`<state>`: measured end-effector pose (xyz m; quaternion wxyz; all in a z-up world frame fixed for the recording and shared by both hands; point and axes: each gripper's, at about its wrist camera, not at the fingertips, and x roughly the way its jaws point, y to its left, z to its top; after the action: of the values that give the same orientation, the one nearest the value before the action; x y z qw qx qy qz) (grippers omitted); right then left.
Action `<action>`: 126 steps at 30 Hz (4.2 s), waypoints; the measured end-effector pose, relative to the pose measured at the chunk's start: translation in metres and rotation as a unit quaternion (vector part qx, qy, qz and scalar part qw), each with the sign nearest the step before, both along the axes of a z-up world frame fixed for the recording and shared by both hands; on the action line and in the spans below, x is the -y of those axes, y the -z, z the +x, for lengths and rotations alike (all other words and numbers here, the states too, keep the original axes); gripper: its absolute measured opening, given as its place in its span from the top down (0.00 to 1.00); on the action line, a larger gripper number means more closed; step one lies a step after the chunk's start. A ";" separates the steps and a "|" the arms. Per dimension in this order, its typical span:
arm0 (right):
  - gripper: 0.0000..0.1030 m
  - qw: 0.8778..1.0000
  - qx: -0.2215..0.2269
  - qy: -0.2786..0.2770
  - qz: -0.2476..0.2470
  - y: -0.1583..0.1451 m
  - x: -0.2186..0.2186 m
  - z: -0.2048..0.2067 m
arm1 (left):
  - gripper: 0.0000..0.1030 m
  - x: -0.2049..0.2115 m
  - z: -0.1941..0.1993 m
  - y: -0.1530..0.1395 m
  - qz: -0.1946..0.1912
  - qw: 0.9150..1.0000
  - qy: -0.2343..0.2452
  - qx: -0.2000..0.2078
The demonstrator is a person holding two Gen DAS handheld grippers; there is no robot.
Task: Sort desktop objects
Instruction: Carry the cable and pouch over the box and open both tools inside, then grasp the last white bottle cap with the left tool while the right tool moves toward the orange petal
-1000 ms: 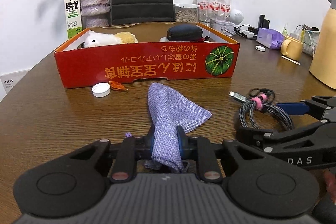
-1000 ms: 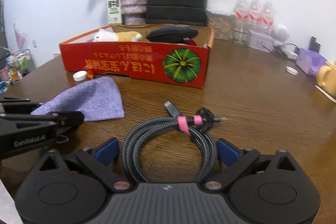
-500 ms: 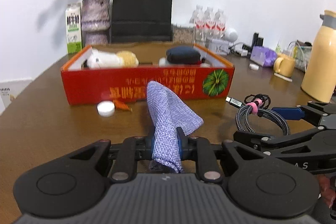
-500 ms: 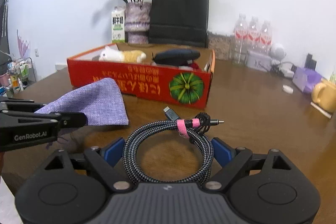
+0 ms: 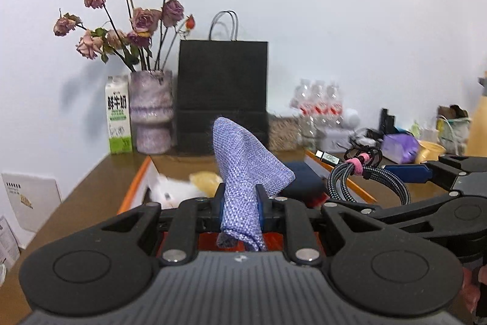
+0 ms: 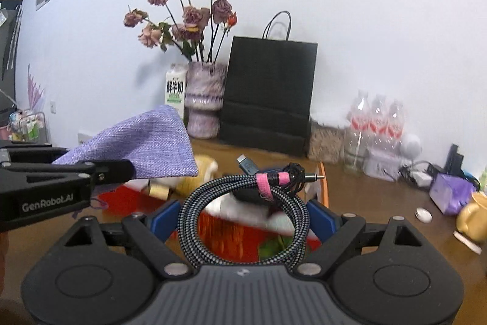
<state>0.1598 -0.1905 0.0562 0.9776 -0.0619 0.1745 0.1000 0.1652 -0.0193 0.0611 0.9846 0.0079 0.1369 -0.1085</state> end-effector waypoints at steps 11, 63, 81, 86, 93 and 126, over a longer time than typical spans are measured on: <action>0.14 1.000 0.003 0.002 -0.014 -0.001 -0.049 0.111 | 0.82 -0.045 0.106 0.006 -0.006 1.000 -0.012 -0.016; 0.00 0.999 0.006 0.030 0.011 0.029 -0.040 0.104 | 0.00 -0.052 0.095 0.030 0.039 0.994 -0.099 0.012; 0.00 1.000 -0.004 0.022 -0.005 0.050 -0.031 0.058 | 0.00 -0.055 0.055 0.051 0.042 0.993 -0.106 0.009; 0.00 0.999 0.002 0.021 -0.027 0.057 -0.035 0.043 | 0.00 -0.052 0.045 0.056 0.046 0.993 -0.105 0.004; 0.00 1.000 0.003 0.012 -0.017 0.060 -0.033 0.025 | 0.00 -0.047 0.030 0.062 0.046 0.994 -0.101 -0.005; 0.00 0.984 -0.174 0.022 0.016 0.088 -0.026 0.043 | 0.56 -0.051 0.054 0.087 0.032 0.982 -0.050 -0.180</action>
<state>0.2025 -0.1648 -0.0320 0.9351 -0.0239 0.3417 0.0906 0.2192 0.0317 -0.0254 0.9474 0.0131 0.3150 -0.0543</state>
